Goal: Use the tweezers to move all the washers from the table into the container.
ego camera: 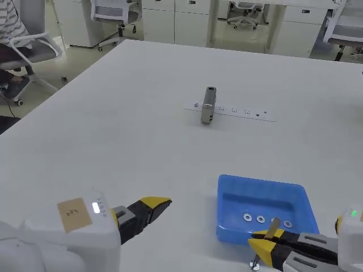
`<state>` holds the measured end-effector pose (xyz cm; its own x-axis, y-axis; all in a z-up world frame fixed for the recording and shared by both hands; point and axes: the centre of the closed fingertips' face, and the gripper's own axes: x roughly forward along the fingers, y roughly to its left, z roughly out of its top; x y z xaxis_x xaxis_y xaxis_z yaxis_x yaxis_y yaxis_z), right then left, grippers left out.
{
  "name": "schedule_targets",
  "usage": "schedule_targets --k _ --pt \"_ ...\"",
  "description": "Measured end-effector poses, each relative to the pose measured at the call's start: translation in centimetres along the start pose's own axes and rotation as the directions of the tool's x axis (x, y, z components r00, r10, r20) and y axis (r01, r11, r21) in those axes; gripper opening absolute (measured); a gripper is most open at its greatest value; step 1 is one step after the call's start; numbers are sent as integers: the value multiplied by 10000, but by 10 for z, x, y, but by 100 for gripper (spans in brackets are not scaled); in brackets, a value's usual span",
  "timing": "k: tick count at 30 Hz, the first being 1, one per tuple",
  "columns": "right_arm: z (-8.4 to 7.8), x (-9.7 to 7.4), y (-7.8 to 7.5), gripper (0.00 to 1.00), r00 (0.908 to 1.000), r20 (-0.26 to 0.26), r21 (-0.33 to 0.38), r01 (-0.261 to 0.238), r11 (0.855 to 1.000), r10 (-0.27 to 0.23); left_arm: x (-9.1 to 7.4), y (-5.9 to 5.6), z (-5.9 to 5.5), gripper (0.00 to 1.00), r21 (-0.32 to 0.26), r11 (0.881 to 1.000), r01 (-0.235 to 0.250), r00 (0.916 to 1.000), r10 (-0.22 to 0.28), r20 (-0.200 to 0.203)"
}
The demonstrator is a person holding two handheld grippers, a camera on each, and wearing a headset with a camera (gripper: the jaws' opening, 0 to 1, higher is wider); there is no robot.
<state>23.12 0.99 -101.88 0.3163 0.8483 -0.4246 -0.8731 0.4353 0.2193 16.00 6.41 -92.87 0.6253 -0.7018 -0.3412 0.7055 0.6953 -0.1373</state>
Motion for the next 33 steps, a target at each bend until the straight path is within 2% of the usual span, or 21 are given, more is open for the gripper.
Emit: schedule_targets --k 4,6,11,12,17,20,22,25,27,29,31,33 --pt "10 -5 7 2 10000 -12 -349 -95 9993 94 0 0 -1 94 -3 10000 22 10000 -22 -15" --pt "20 -8 12 2 9999 -8 -685 -134 9976 134 0 -1 -1 94 -10 10000 38 10000 -38 -35" --pt "48 -12 24 2 9999 -90 -1725 -108 9850 94 2 -2 1 93 -28 10000 77 10000 -77 48" --pt "55 -13 26 2 9998 -173 -2077 -58 9782 23 2 -3 1 93 -19 10000 91 9999 -91 45" --pt "73 -12 27 2 9993 -386 -2440 -75 9697 -20 2 -4 1 93 18 9999 128 9999 -128 62" --pt "76 -9 20 2 9979 -611 -2773 39 9608 -217 1 -3 1 93 33 9999 96 9999 -97 60" --pt "76 -7 13 2 9977 -612 -2613 114 9652 -283 -1 -3 1 93 -6 10000 85 9999 -85 100" --pt "80 -3 3 2 9996 -31 -1218 257 9922 -263 -2 -2 1 94 -25 10000 71 9999 -71 107" --pt "84 -2 -8 2 9981 409 -257 469 9986 -458 -2 -2 0 94 -38 10000 42 9999 -42 96" --pt "88 -2 -18 2 9951 806 421 539 9977 -572 -3 -2 0 94 -55 10000 7 9999 -6 117" --pt "86 0 -27 2 9936 932 1067 543 9928 -643 -4 -1 0 94 -82 10000 -29 9999 30 139" --pt "82 0 -32 2 9934 851 1106 673 9916 -770 -5 0 -1 93 -103 9999 -75 9999 76 135"
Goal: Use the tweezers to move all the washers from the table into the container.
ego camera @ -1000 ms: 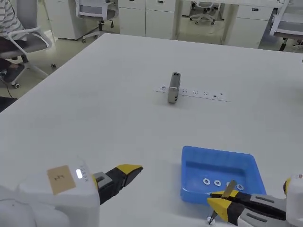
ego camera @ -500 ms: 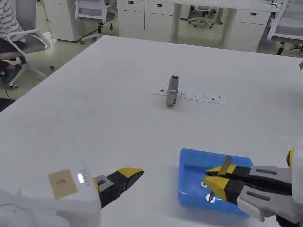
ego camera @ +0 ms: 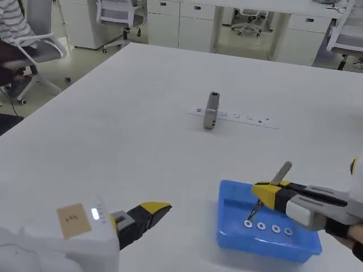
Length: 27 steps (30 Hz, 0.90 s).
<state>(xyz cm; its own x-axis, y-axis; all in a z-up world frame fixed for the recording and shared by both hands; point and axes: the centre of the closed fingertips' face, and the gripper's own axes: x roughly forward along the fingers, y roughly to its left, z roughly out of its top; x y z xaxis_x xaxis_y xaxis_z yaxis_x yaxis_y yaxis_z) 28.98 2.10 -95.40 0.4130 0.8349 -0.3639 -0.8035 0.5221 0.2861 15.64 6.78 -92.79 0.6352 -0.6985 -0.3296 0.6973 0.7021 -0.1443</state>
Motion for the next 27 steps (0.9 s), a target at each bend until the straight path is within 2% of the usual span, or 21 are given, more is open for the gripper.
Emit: schedule_targets --k 7,14,18,22,24,27 --pt "-8 6 -9 2 10000 -9 260 80 9996 -80 -3 4 -2 93 -51 9999 -128 9999 128 -32" --pt "-14 22 -16 3 9999 25 425 -132 9990 131 -3 6 -2 93 -91 9998 -154 9999 154 -25" --pt "-23 34 -20 3 9997 -131 285 -198 9994 201 -3 5 1 93 -263 9996 -119 9998 123 142" --pt "-27 41 -22 3 9992 -72 191 -403 9990 404 -4 6 2 94 -347 9994 -97 9997 105 235" --pt "-31 45 -20 3 9988 -180 69 -451 9990 452 -4 6 1 94 -341 9993 -119 9997 126 200" --pt "-38 48 -27 3 9985 -471 -213 -307 9993 297 -5 8 0 94 -393 9991 -134 9997 142 201"
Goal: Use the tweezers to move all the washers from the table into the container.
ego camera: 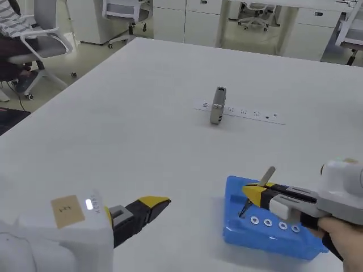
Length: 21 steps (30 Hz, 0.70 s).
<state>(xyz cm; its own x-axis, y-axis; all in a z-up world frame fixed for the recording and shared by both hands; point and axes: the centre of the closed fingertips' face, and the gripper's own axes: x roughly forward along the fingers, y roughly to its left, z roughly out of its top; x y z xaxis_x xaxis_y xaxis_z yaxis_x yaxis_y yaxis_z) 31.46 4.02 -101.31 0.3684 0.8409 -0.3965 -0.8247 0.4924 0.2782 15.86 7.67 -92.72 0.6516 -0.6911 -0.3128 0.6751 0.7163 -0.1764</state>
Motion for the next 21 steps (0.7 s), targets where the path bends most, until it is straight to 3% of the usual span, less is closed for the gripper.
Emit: schedule_targets --k 5,21 --pt "-4 2 -4 3 9998 -136 285 163 9995 -159 -1 1 4 94 -175 9998 -21 9998 25 220" --pt "-7 7 -1 3 9992 -366 -443 168 9989 -184 -3 2 1 93 -108 9998 -149 9998 150 106"
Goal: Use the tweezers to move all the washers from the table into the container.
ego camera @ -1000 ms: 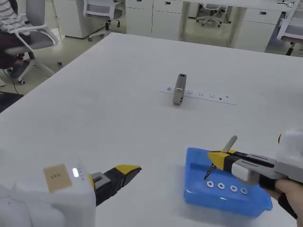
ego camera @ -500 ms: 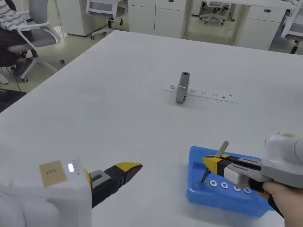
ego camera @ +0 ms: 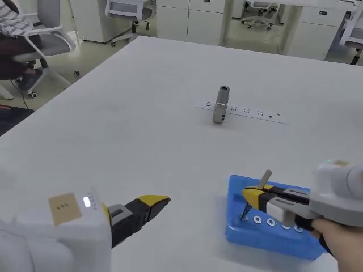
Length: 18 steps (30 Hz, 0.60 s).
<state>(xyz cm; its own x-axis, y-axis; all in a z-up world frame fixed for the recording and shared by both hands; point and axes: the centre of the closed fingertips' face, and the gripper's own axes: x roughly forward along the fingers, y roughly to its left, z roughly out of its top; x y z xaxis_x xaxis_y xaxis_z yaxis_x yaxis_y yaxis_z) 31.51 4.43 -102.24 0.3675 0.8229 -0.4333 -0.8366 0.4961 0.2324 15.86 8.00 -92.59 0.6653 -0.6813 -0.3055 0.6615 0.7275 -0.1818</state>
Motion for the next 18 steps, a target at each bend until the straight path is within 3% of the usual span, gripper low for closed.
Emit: schedule_targets --k 7,18 --pt "9 -5 3 4 9995 321 -252 50 9997 -42 0 1 0 93 50 10000 -51 10000 51 -37" --pt "32 -31 17 4 9937 1117 -636 20 9980 51 -1 5 -4 92 109 9996 -274 9993 277 -258"
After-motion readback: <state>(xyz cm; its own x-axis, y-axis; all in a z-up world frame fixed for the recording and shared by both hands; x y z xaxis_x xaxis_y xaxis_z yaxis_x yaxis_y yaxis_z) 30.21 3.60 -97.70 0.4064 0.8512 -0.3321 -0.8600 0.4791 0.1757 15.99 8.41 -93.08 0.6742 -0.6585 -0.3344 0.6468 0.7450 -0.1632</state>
